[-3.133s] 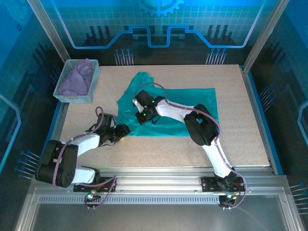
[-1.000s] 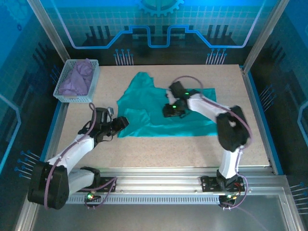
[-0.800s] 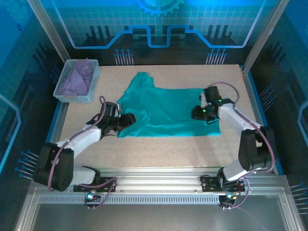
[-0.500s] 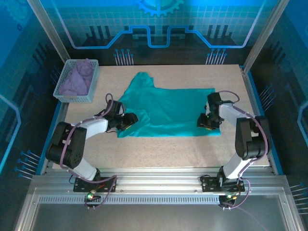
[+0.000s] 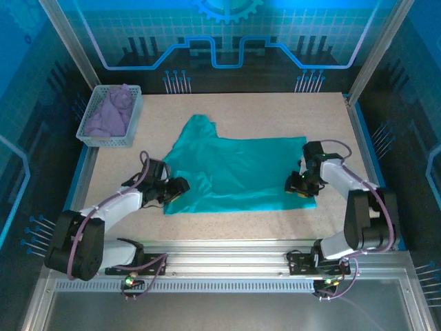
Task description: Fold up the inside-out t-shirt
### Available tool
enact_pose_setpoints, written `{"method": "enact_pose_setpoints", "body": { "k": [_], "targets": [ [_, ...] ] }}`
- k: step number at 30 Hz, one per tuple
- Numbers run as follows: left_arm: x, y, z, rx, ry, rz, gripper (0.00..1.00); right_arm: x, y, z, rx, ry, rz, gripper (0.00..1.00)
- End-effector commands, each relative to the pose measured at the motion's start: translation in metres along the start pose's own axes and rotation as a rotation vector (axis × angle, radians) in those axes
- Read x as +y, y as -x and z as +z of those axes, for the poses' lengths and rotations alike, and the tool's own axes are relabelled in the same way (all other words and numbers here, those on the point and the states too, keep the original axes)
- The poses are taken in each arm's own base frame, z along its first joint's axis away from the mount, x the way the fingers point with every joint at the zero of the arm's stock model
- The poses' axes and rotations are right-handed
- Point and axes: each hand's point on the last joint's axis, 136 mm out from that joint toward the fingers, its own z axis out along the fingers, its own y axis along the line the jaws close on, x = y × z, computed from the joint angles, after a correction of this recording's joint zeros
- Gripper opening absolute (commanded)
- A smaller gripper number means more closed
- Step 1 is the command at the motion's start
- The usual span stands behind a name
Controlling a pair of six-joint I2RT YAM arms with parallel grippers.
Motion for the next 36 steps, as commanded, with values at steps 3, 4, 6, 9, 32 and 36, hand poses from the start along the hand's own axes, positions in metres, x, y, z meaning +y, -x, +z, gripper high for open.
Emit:
{"method": "enact_pose_setpoints", "body": {
  "k": [3,4,6,9,32,36],
  "targets": [
    [-0.057,0.098,-0.018,-0.212,-0.064,0.068,0.58,0.016,0.11,-0.045,-0.349,0.022,0.003,0.57],
    [-0.065,0.113,-0.017,-0.239,-0.08,0.073,0.59,0.013,0.129,-0.045,-0.364,0.018,0.023,0.6],
    [-0.077,0.136,-0.013,-0.268,-0.092,0.084,0.59,0.003,0.163,-0.041,-0.378,-0.003,0.053,0.62],
    [-0.089,0.159,-0.003,-0.273,-0.099,0.11,0.61,-0.012,0.201,-0.029,-0.362,-0.073,0.068,0.62],
    [-0.095,0.259,0.088,-0.155,-0.042,0.183,0.63,-0.032,0.255,0.054,-0.117,-0.162,0.077,0.23],
    [-0.094,0.272,0.106,-0.118,-0.011,0.217,0.63,-0.03,0.256,0.054,-0.125,-0.153,0.067,0.12]
  ]
}}
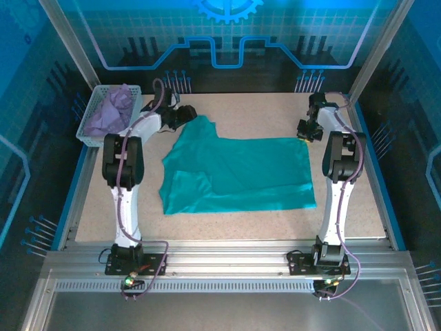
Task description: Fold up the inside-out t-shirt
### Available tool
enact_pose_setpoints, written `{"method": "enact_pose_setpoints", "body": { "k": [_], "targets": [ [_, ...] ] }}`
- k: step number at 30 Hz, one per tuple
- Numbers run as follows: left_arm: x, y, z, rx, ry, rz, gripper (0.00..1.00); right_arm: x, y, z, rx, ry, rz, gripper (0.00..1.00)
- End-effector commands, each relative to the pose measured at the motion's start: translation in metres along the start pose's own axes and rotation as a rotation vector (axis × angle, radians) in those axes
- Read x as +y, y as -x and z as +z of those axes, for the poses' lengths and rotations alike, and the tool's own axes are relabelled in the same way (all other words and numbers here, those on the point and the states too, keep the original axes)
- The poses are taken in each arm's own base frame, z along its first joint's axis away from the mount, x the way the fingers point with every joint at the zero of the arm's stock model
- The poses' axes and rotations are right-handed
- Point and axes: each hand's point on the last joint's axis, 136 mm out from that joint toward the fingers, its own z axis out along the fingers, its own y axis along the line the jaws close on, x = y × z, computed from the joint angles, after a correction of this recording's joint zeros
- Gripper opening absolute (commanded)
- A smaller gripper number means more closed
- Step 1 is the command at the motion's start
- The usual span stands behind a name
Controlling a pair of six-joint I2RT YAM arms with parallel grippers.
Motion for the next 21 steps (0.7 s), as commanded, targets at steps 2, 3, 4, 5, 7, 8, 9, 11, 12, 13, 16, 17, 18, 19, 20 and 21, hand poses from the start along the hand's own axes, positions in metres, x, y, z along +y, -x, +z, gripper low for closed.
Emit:
{"method": "enact_pose_setpoints", "body": {
  "k": [2,3,4,5,7,8,9,11,12,13,16,17,18,19,20,21],
  "targets": [
    [0.011,-0.003,0.02,0.089,0.04,0.048,0.63,0.003,-0.009,0.007,0.039,0.016,-0.009,0.1],
    [0.012,0.0,0.025,0.097,0.047,0.055,0.63,0.003,-0.01,0.007,0.041,0.02,-0.011,0.09],
    [0.012,0.004,0.028,0.1,0.053,0.061,0.63,0.005,-0.01,0.008,0.043,0.023,-0.012,0.09],
    [0.012,0.007,0.032,0.105,0.056,0.063,0.63,0.005,-0.01,0.008,0.043,0.024,-0.013,0.09],
    [0.014,0.012,0.04,0.107,0.068,0.069,0.62,0.004,-0.01,0.008,0.04,0.025,-0.014,0.08],
    [0.016,0.015,0.045,0.108,0.079,0.073,0.61,0.005,-0.011,0.008,0.041,0.028,-0.015,0.08],
    [0.019,0.017,0.047,0.109,0.097,0.072,0.59,0.005,-0.011,0.007,0.039,0.031,-0.016,0.08],
    [0.022,0.02,0.052,0.11,0.114,0.072,0.56,0.006,-0.011,0.007,0.04,0.033,-0.018,0.08],
    [0.024,0.02,0.054,0.112,0.119,0.071,0.54,0.006,-0.011,0.007,0.041,0.035,-0.019,0.08],
    [0.024,0.021,0.056,0.11,0.124,0.072,0.52,0.007,-0.012,0.007,0.042,0.037,-0.021,0.08],
    [0.028,0.022,0.059,0.105,0.143,0.073,0.46,0.009,-0.011,0.006,0.04,0.049,-0.023,0.08],
    [0.028,0.023,0.06,0.104,0.149,0.076,0.45,0.01,-0.011,0.006,0.04,0.054,-0.022,0.08],
    [0.027,0.022,0.061,0.105,0.152,0.085,0.44,0.011,-0.011,0.006,0.04,0.059,-0.022,0.08],
    [0.025,0.022,0.061,0.106,0.152,0.091,0.43,0.012,-0.011,0.006,0.04,0.062,-0.023,0.08],
    [0.025,0.021,0.062,0.107,0.162,0.101,0.43,0.013,-0.011,0.005,0.038,0.065,-0.022,0.08],
    [0.025,0.02,0.062,0.105,0.177,0.11,0.43,0.014,-0.011,0.005,0.039,0.068,-0.023,0.08]
  ]
}}
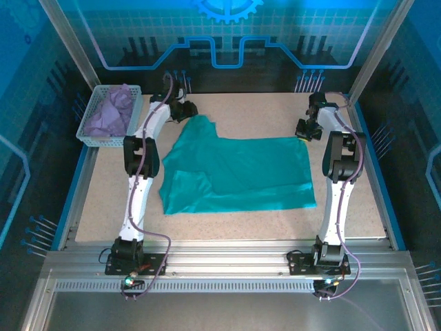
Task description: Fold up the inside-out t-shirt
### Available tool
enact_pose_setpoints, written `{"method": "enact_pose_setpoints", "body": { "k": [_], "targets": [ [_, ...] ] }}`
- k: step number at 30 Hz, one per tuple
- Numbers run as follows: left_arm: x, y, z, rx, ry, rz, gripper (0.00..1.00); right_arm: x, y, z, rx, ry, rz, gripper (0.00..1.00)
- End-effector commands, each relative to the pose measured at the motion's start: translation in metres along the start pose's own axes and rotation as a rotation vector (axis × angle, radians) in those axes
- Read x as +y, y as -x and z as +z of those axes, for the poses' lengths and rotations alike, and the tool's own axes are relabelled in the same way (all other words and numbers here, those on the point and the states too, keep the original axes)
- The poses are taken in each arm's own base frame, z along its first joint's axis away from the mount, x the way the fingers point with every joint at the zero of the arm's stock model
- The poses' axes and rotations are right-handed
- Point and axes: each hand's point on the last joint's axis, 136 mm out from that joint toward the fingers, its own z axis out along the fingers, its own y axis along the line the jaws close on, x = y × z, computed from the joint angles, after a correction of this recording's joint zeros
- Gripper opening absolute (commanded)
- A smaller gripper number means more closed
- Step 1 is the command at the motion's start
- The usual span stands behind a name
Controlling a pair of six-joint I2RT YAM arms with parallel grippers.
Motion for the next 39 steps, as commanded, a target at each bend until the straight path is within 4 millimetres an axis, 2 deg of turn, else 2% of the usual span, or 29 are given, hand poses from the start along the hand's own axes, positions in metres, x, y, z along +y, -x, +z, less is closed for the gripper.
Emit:
{"method": "enact_pose_setpoints", "body": {
  "k": [1,6,10,14,18,23,28,31,35,39],
  "targets": [
    [0.004,-0.008,-0.001,0.023,0.071,0.036,0.43,0.006,-0.012,0.005,0.04,0.026,-0.014,0.08],
    [0.004,-0.015,-0.002,0.033,0.14,0.076,0.42,0.009,-0.011,0.001,0.032,0.036,-0.022,0.08],
    [0.001,-0.029,0.005,0.079,0.152,0.115,0.38,0.009,-0.011,-0.001,0.029,0.038,-0.028,0.08],
    [0.008,-0.04,0.012,0.122,0.17,0.112,0.32,0.011,-0.01,-0.001,0.028,0.049,-0.029,0.08],
    [0.017,-0.04,0.011,0.121,0.197,0.091,0.34,0.013,-0.01,-0.001,0.027,0.057,-0.034,0.08],
    [0.02,-0.034,0.005,0.1,0.218,0.09,0.39,0.016,-0.01,0.0,0.029,0.065,-0.039,0.08],
    [-0.006,-0.007,-0.02,0.002,0.148,0.113,0.51,0.017,-0.011,0.004,0.036,0.069,-0.042,0.08],
    [-0.013,0.008,-0.036,-0.069,0.141,0.125,0.52,0.019,-0.011,0.006,0.041,0.073,-0.042,0.08],
    [0.0,0.016,-0.038,-0.094,0.188,0.113,0.54,0.021,-0.012,0.007,0.043,0.075,-0.05,0.08],
    [0.014,0.01,-0.028,-0.063,0.219,0.108,0.54,0.021,-0.012,0.007,0.045,0.076,-0.056,0.08]
  ]
}}
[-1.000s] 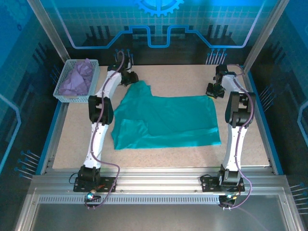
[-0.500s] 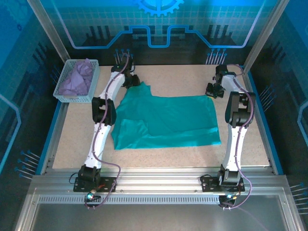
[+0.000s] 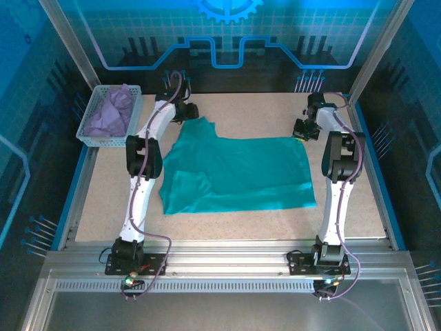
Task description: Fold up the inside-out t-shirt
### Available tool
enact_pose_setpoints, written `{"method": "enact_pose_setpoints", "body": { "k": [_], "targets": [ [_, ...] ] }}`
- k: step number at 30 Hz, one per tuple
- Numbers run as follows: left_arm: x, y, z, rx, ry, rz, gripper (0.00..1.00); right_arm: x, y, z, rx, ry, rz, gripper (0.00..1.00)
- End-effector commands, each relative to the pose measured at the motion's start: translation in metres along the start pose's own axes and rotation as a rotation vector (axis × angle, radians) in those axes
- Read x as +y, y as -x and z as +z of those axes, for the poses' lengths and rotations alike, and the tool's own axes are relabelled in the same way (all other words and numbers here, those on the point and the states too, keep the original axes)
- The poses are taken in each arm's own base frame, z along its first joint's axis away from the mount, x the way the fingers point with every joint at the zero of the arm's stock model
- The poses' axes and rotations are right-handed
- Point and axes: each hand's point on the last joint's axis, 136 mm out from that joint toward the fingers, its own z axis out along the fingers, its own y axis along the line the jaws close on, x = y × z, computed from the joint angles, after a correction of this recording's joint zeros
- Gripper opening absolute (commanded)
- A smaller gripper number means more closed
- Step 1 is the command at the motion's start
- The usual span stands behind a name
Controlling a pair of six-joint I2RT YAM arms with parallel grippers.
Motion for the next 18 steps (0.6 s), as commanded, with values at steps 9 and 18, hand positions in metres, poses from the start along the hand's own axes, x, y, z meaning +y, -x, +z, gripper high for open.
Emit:
{"method": "enact_pose_setpoints", "body": {
  "k": [9,18],
  "targets": [
    [0.005,-0.016,0.01,0.078,0.027,0.025,0.51,0.009,-0.007,0.005,0.029,0.024,-0.028,0.09],
    [0.02,-0.04,0.025,0.15,0.097,-0.016,0.35,0.014,-0.007,0.005,0.028,0.039,-0.045,0.09]
  ]
}}
